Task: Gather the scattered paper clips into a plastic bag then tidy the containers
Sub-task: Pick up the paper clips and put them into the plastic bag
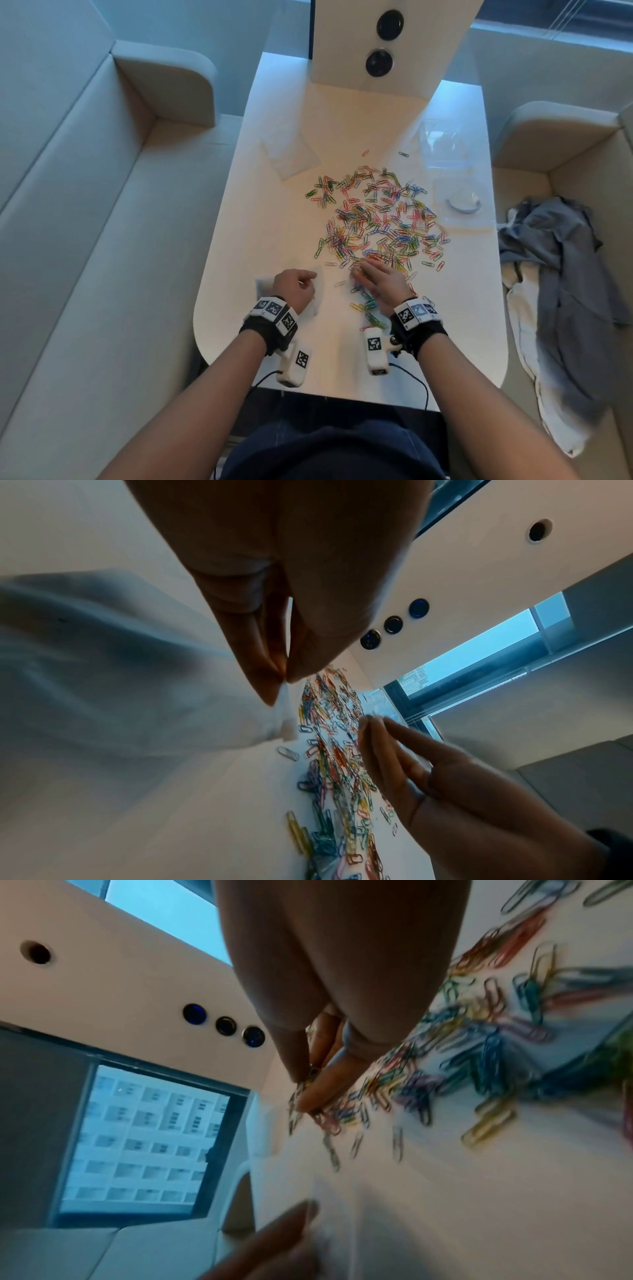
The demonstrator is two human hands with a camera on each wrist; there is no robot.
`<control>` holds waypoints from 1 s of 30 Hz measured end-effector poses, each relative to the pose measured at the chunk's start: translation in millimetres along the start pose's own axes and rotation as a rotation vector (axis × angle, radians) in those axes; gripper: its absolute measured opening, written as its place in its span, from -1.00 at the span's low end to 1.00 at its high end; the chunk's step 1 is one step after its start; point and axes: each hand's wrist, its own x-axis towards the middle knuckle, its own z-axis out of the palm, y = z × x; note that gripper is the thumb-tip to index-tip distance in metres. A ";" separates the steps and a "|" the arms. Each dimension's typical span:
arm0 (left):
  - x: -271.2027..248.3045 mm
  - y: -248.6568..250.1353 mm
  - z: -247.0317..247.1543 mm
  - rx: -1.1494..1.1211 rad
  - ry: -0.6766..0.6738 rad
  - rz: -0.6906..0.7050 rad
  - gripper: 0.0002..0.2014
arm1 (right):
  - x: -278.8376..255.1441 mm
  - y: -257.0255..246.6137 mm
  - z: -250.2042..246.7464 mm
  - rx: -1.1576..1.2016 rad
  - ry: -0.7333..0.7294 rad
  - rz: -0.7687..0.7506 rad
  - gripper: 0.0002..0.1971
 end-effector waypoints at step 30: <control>20.6 5.2 -29.4 -0.117 0.170 -0.027 -0.79 | 52.9 -37.8 65.9 -1.243 -0.104 -0.432 -0.79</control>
